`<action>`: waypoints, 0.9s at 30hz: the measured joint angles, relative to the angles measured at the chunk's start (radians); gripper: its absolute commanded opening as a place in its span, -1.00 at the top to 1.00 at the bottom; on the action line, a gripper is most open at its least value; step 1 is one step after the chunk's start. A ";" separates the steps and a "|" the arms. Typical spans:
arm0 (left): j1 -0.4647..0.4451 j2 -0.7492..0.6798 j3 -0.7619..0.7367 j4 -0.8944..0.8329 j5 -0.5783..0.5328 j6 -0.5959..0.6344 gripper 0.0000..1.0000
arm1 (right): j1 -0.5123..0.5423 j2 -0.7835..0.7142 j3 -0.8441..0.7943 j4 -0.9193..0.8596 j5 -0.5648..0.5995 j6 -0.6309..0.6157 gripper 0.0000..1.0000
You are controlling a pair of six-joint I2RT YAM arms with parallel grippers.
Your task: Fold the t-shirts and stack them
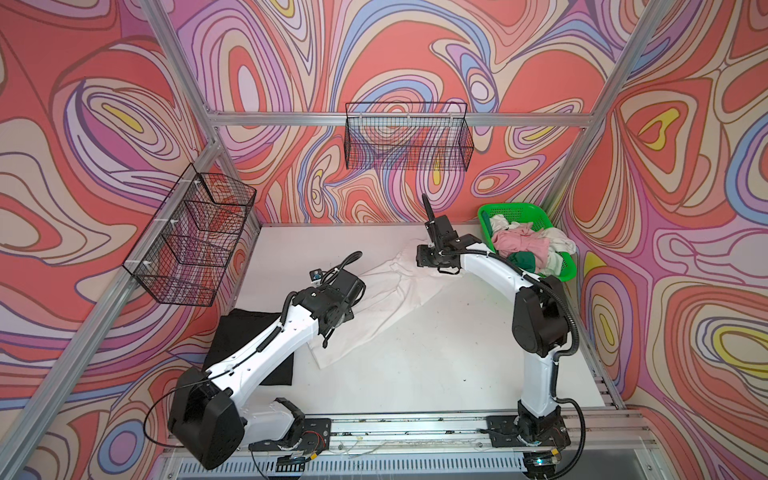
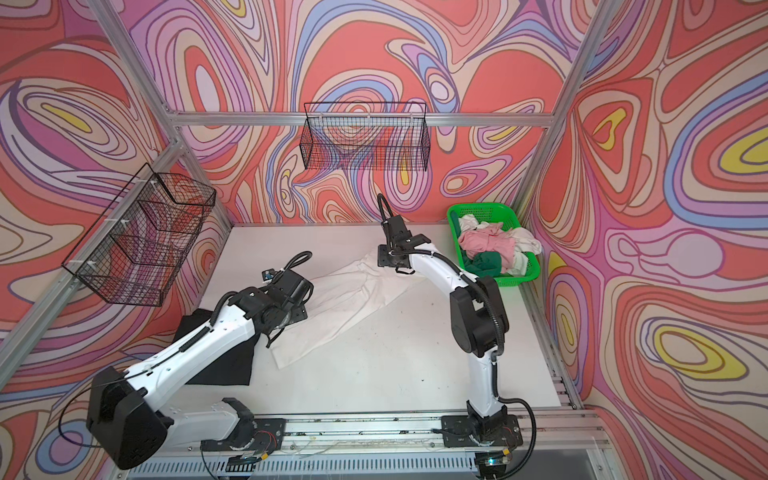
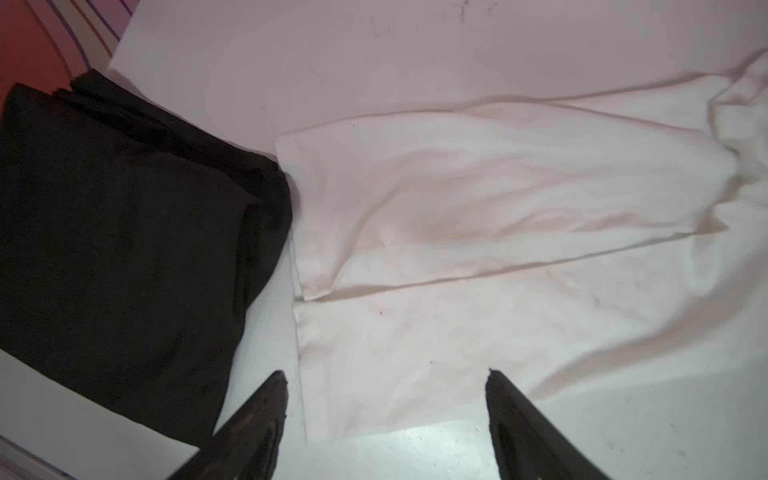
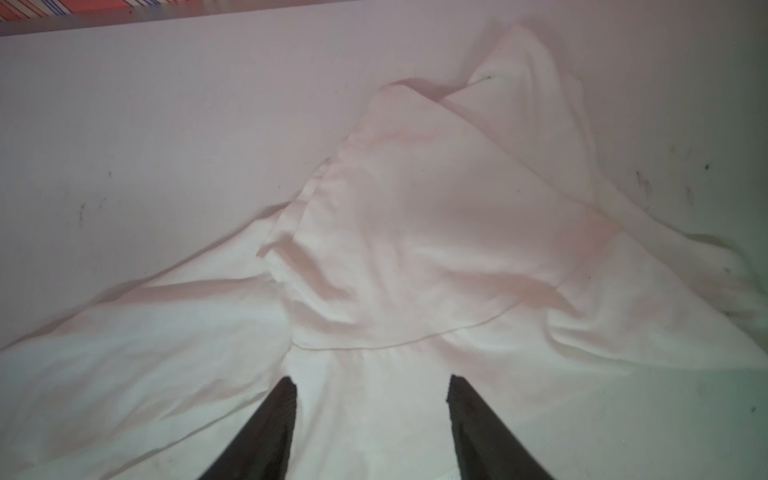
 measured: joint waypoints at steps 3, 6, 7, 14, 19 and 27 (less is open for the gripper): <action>0.072 0.078 0.000 0.027 0.010 0.058 -0.55 | 0.000 0.014 -0.065 0.018 0.005 0.011 -0.23; 0.140 0.138 0.000 0.051 0.040 0.085 -0.54 | -0.002 0.044 -0.092 0.025 0.006 0.020 -0.23; 0.156 0.151 0.000 0.058 0.045 0.089 -0.54 | -0.003 0.055 -0.092 0.029 0.006 0.022 -0.23; 0.167 0.293 0.027 0.093 0.090 0.090 -0.54 | -0.024 0.108 -0.095 0.074 0.010 0.047 -0.22; 0.167 0.384 0.028 0.101 0.125 0.082 -0.54 | -0.061 0.135 -0.093 0.100 0.006 0.060 -0.21; 0.166 0.423 0.013 0.137 0.221 0.044 -0.52 | -0.102 0.219 0.011 0.124 -0.008 0.067 -0.21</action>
